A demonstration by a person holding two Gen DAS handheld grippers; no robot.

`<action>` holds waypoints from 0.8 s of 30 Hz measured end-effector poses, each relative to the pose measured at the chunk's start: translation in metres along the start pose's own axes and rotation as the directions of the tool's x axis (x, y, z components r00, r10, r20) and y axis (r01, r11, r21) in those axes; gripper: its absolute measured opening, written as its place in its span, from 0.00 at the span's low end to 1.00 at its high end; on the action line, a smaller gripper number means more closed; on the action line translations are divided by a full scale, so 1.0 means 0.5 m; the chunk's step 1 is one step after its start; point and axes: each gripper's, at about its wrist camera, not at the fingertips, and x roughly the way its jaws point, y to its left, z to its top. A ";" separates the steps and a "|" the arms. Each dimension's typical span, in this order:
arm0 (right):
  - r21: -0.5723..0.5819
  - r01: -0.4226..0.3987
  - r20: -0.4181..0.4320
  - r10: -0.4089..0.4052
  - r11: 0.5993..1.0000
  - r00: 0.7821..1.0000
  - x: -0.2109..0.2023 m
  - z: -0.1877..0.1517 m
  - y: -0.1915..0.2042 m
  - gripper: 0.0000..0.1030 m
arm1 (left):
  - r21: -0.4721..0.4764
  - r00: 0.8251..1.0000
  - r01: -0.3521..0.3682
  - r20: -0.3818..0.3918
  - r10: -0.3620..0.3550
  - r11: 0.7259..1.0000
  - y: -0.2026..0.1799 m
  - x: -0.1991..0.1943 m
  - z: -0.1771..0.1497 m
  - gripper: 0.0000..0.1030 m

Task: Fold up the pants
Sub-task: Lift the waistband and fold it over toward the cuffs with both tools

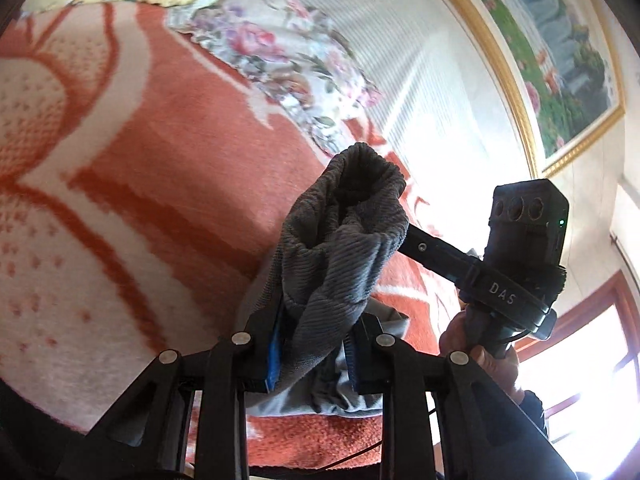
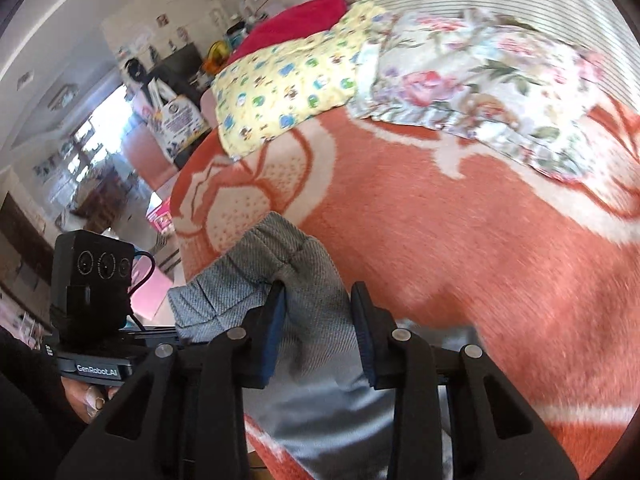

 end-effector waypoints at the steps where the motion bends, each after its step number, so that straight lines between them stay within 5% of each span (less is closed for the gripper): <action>1: 0.014 0.004 0.016 -0.005 1.000 1.000 -0.012 -0.009 -0.006 0.32 | 0.013 1.000 0.003 -0.005 -0.003 1.000 -0.013 0.004 -0.004 0.23; 13: 0.170 -0.019 0.156 -0.008 0.985 0.988 -0.106 -0.111 -0.069 0.12 | 0.141 0.994 0.026 -0.105 -0.011 0.990 -0.118 0.065 -0.070 0.23; 24: 0.274 -0.030 0.205 -0.028 0.961 0.978 -0.164 -0.196 -0.115 0.09 | 0.214 0.981 0.043 -0.194 -0.001 0.976 -0.177 0.122 -0.120 0.23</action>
